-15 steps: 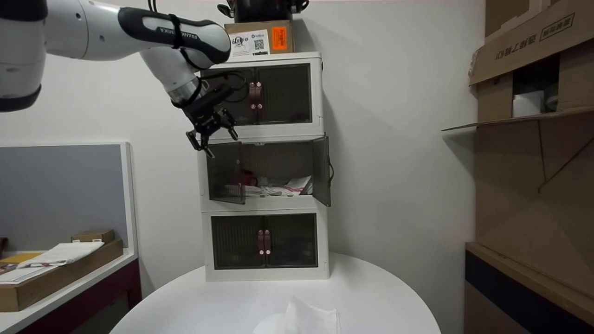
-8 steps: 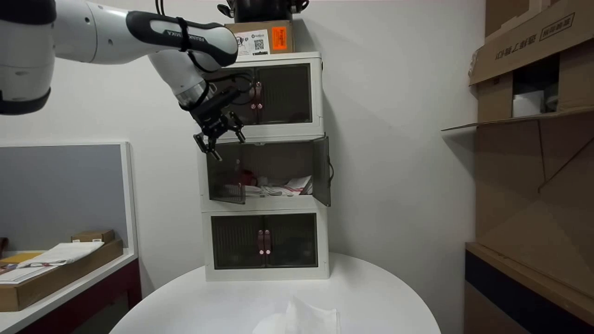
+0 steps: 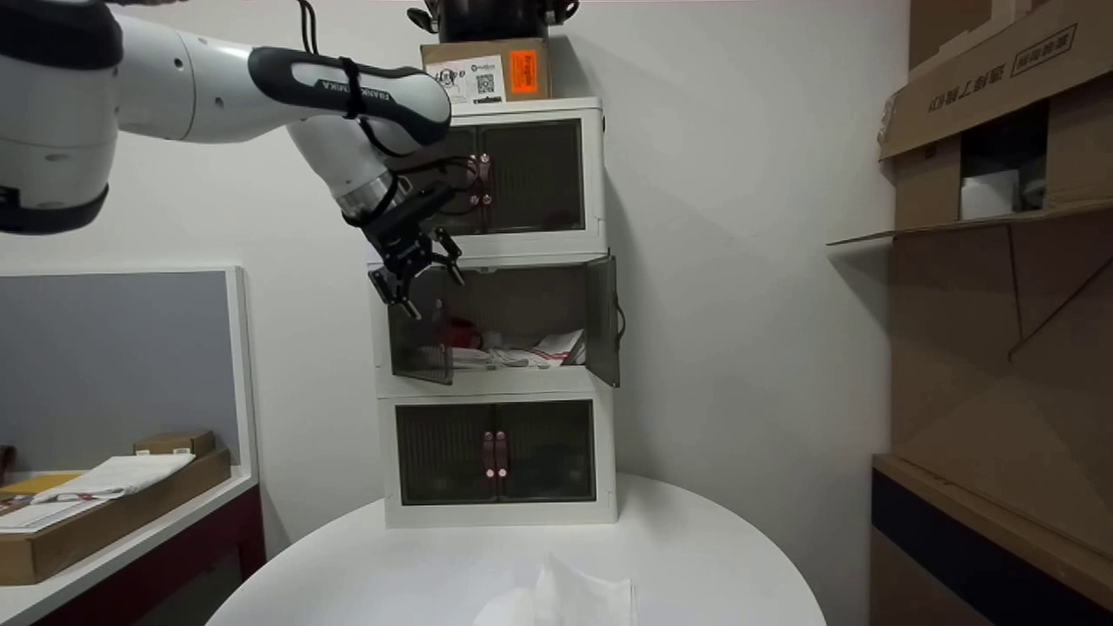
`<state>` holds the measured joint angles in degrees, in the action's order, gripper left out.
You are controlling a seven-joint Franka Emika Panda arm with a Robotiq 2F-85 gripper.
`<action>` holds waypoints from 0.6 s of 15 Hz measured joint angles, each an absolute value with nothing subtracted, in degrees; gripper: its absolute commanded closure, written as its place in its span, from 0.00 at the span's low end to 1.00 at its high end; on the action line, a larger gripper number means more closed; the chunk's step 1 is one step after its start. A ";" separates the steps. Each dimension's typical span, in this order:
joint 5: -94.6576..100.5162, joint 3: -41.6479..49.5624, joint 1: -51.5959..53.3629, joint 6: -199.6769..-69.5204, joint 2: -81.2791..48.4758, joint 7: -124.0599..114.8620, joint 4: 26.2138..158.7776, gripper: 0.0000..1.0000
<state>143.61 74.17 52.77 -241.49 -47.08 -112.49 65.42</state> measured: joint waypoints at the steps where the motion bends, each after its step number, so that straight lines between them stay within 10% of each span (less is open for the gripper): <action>1: 143.61 74.17 52.88 -241.51 -47.10 -112.49 65.42 0.00; 9: 143.62 74.97 58.01 -241.59 -44.69 -112.70 70.64 0.00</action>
<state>143.62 74.97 58.01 -241.59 -44.69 -112.70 70.64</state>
